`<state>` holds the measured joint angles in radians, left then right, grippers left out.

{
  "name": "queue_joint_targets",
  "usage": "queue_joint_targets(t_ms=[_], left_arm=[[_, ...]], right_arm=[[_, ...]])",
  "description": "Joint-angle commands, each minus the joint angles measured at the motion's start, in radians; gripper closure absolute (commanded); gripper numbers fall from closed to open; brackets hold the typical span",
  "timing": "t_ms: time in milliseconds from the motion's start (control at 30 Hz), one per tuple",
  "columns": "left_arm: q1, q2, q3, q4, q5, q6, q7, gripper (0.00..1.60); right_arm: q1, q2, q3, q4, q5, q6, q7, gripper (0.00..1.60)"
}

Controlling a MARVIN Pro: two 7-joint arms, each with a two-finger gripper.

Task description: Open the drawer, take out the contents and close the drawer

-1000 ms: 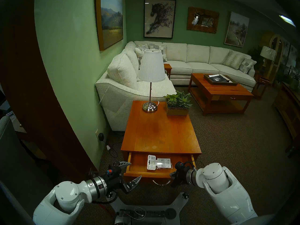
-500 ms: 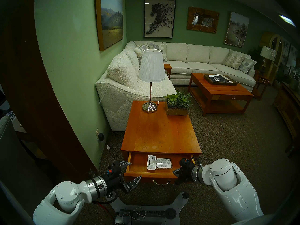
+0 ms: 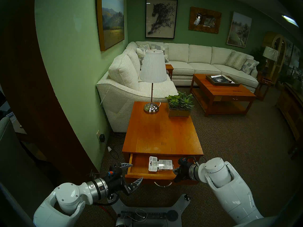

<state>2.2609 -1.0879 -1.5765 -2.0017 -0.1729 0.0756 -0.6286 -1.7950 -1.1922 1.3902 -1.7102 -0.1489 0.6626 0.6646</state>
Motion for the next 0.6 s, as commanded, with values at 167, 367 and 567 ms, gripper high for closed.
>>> queue_joint_targets(t_ms=[167,367,567], left_arm=[[-0.005,0.001,-0.003,-0.027,0.000,-0.005,-0.001,0.00],[-0.004,0.001,-0.004,-0.028,0.001,-0.004,-0.001,0.00],[-0.005,0.000,-0.004,-0.026,0.001,-0.005,-0.002,0.00]], right_arm=[[0.155,-0.017,-0.034,0.062,-0.024,0.001,0.011,1.41],[0.126,0.009,-0.026,0.024,-0.034,0.021,0.023,1.60],[0.035,0.054,0.025,-0.067,-0.010,0.009,0.057,1.60]])
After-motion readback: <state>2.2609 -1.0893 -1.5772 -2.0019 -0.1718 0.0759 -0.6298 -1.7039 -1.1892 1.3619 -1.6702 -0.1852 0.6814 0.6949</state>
